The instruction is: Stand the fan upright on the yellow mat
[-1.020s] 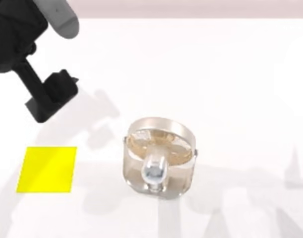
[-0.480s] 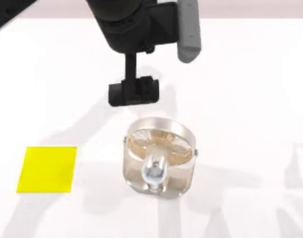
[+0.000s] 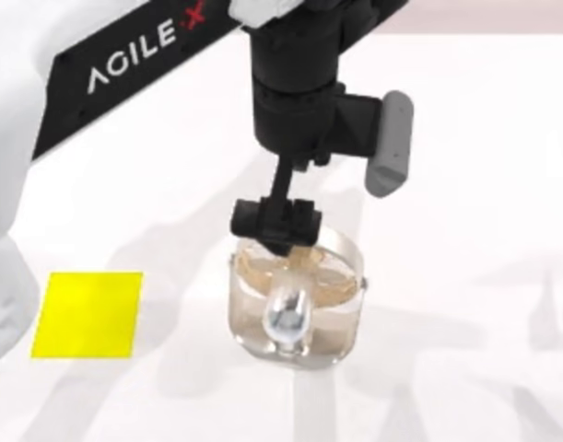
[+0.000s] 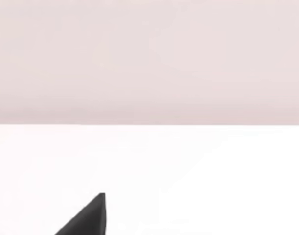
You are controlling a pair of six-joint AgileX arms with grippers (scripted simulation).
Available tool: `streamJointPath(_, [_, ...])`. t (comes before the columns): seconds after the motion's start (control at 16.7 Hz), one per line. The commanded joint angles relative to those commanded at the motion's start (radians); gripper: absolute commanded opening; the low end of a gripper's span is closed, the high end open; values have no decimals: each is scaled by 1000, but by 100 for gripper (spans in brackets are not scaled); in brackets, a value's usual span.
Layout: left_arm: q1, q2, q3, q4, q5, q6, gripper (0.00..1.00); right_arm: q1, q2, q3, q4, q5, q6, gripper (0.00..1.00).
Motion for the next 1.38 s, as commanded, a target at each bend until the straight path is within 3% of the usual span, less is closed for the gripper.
streamJointPath(0.3, [3, -5, -20, 19, 0, 1, 100, 0, 0, 0, 0, 0, 0, 100])
streamJointPath(0.72, [2, -32, -244, 213, 0, 1, 100, 0, 0, 0, 0, 0, 0, 100])
streamJointPath(0.96, [2, -32, -249, 217, 0, 2, 100, 0, 0, 0, 0, 0, 0, 100])
streamJointPath(1.38, [2, -32, -249, 217, 0, 2, 47, 0, 0, 0, 0, 0, 0, 100])
